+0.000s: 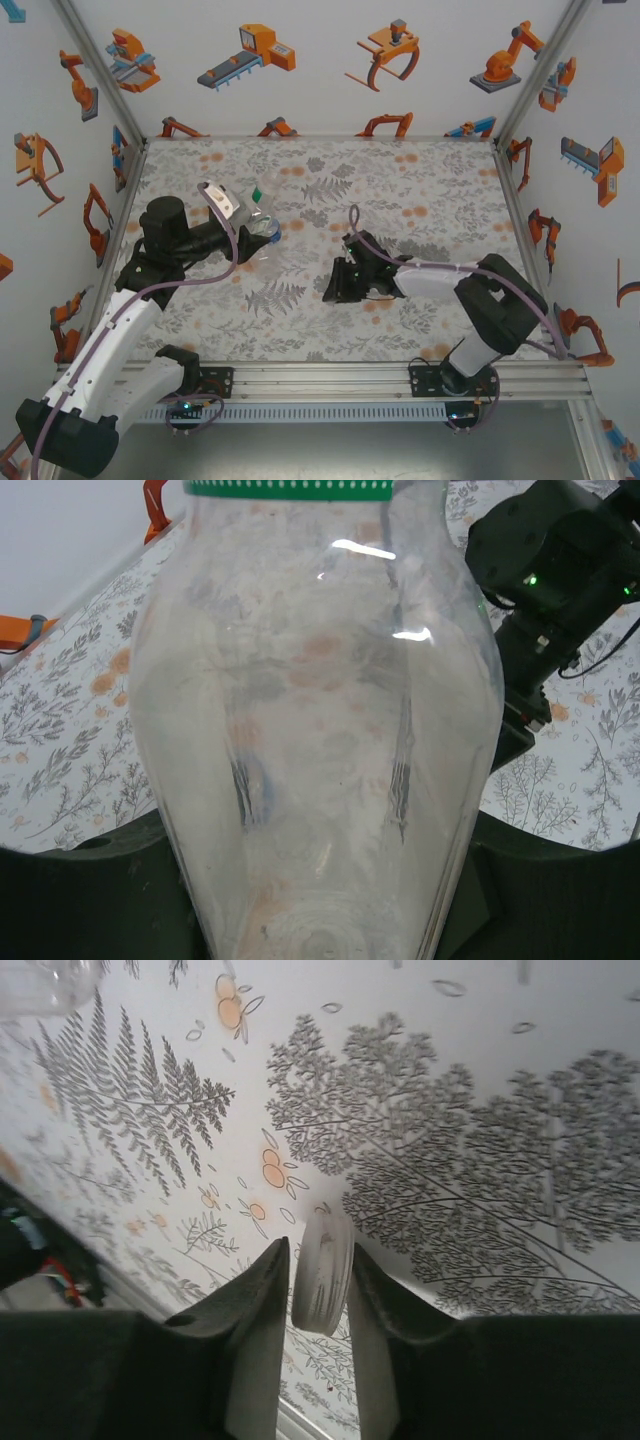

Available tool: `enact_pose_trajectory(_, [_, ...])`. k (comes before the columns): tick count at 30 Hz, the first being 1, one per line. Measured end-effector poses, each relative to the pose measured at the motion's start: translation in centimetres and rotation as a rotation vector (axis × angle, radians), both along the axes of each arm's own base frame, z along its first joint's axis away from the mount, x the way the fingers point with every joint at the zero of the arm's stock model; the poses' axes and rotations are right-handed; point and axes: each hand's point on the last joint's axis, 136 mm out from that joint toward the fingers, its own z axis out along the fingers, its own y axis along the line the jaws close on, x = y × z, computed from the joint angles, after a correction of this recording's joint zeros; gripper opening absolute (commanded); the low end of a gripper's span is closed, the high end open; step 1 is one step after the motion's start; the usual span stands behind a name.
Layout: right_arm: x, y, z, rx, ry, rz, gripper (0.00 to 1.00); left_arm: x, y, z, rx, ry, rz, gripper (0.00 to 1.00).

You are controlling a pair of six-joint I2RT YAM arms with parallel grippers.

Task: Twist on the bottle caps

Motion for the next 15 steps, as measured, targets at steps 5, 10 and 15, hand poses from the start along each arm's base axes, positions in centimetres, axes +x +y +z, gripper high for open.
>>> enact_pose_trajectory(5, [0.1, -1.9, 0.2, -0.018, 0.010, -0.045, 0.43, 0.0, 0.0, 0.0, 0.000, 0.000, 0.000, 0.11])
enact_pose_trajectory(10, [0.1, -4.2, 0.4, -0.198, -0.016, -0.044, 0.46, 0.0, 0.0, 0.0, 0.000, 0.000, 0.000, 0.11])
enact_pose_trajectory(15, [0.5, -4.1, 2.1, -0.373, -0.096, 0.019, 0.47, 0.3, 0.2, -0.1, 0.005, -0.002, 0.018, 0.11])
